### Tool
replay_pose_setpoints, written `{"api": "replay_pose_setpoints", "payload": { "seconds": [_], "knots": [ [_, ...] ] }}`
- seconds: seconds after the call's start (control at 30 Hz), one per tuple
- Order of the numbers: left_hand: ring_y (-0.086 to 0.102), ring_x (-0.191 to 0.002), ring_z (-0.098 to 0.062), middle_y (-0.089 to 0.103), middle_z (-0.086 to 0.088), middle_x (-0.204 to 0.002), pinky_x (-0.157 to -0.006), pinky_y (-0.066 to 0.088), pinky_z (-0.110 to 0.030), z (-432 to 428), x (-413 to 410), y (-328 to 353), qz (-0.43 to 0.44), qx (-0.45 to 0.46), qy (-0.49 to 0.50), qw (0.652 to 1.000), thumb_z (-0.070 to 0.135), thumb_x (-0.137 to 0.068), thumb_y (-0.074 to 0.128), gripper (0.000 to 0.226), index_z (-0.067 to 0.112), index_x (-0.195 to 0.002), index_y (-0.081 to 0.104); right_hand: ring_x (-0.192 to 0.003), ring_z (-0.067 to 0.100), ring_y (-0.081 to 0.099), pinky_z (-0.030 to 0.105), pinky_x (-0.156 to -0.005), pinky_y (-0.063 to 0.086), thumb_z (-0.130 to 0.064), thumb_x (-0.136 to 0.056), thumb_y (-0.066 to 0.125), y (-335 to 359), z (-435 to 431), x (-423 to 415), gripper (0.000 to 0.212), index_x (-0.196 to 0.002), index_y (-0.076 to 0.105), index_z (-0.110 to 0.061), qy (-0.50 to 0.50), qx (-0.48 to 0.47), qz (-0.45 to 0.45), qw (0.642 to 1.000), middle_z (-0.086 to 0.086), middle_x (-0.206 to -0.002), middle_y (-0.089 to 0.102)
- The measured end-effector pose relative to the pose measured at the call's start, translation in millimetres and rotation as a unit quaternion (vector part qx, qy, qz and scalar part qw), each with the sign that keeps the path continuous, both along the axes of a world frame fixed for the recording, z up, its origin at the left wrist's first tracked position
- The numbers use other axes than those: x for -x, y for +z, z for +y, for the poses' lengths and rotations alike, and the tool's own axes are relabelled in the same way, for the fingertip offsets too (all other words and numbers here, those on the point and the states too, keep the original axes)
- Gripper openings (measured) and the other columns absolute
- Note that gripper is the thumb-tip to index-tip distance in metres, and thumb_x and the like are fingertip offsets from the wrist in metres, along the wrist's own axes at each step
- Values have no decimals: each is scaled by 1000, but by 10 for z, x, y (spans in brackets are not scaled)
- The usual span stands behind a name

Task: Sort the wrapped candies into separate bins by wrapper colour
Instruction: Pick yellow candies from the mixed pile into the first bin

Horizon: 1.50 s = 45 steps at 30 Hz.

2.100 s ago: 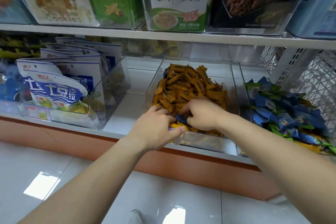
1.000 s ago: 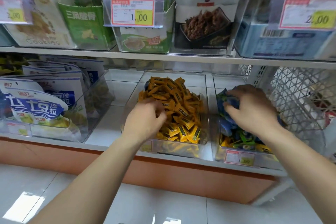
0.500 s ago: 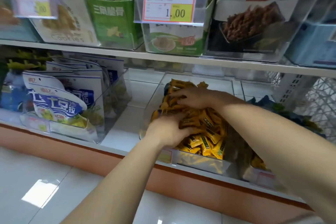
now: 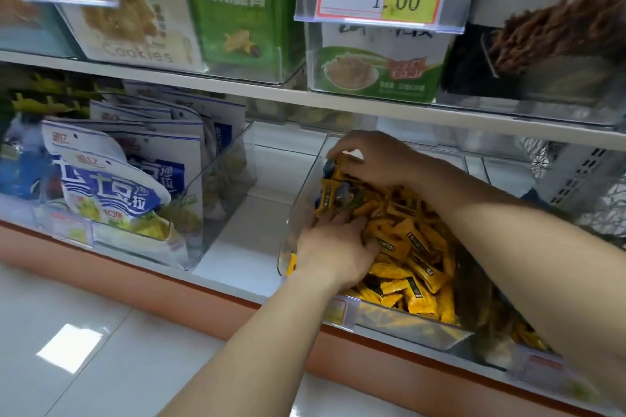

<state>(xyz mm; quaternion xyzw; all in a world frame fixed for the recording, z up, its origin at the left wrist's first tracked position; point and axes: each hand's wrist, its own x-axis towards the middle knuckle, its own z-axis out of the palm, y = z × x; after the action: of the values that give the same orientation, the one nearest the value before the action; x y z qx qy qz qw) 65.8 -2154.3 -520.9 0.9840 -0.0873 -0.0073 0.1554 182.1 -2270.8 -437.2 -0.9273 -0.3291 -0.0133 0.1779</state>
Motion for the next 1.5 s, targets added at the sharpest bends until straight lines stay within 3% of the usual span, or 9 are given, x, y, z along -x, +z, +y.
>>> {"api": "replay_pose_setpoints", "payload": {
  "seconds": [0.3,0.53,0.67,0.77,0.9,1.0,1.13,1.4,1.5],
  "knots": [
    [39,-139,-18,46,8,-151,-120,13,-41,100,101,49,-12,44,0,999,63,-93,41,55,37,-140,52,-113,25,49,37,-74,39,-67,-82,59,-294,-98,-242,66,-139,46,-39,-54,245,-27,968,-1,-122,54],
    [57,-116,-24,61,3,-127,-106,35,-39,123,122,116,-29,98,22,995,56,-89,50,46,33,-128,60,-90,16,61,36,-77,52,-33,-84,71,-137,-440,-15,11,-94,70,-28,-72,22,29,997,-8,-92,62],
    [63,-107,-27,59,0,-131,-82,52,-35,118,114,188,-108,221,75,966,45,-91,59,51,29,-139,50,-88,1,64,23,-74,48,-23,-83,76,-26,-425,215,12,-90,68,-31,-66,-121,37,990,-12,-92,69],
    [61,-112,-17,63,1,-129,-90,51,-30,124,125,332,-178,375,80,906,37,-93,64,55,27,-144,46,-88,1,68,15,-74,50,-19,-87,74,77,-298,385,10,-93,69,-25,-18,-213,109,971,-9,-91,73],
    [66,-89,-1,70,14,-98,-80,57,-29,299,140,533,-256,397,122,873,29,-93,66,18,31,-111,64,-90,15,73,24,-77,55,-17,-95,64,62,-54,409,10,-98,73,-15,-15,-326,223,919,1,-93,76],
    [62,-84,10,65,23,-87,-65,44,-3,559,159,581,-277,395,187,856,32,-93,65,11,34,-104,63,-105,16,66,28,-86,46,-25,-97,60,-78,65,179,23,-118,67,-20,-88,-145,108,980,-1,-113,70],
    [59,-81,4,63,19,-88,-61,37,-3,840,197,488,-241,373,243,862,29,-93,64,16,26,-109,64,-121,26,52,37,-99,45,-32,-91,67,-275,130,47,51,-138,51,-21,-63,127,122,982,6,-136,55],
    [61,-87,-1,66,16,-91,-66,40,-10,975,194,334,-184,387,221,876,26,-89,68,16,27,-105,64,-90,11,57,27,-70,40,-15,-88,65,-116,166,106,18,-102,68,-26,-63,-104,69,990,-6,-99,61],
    [62,-89,-4,68,12,-95,-68,42,-12,969,201,329,-178,404,221,870,25,-90,68,20,24,-110,66,-99,15,57,33,-84,47,-14,-92,62,-205,299,203,22,-109,67,-26,13,-5,105,994,-1,-110,63]
  ]
}}
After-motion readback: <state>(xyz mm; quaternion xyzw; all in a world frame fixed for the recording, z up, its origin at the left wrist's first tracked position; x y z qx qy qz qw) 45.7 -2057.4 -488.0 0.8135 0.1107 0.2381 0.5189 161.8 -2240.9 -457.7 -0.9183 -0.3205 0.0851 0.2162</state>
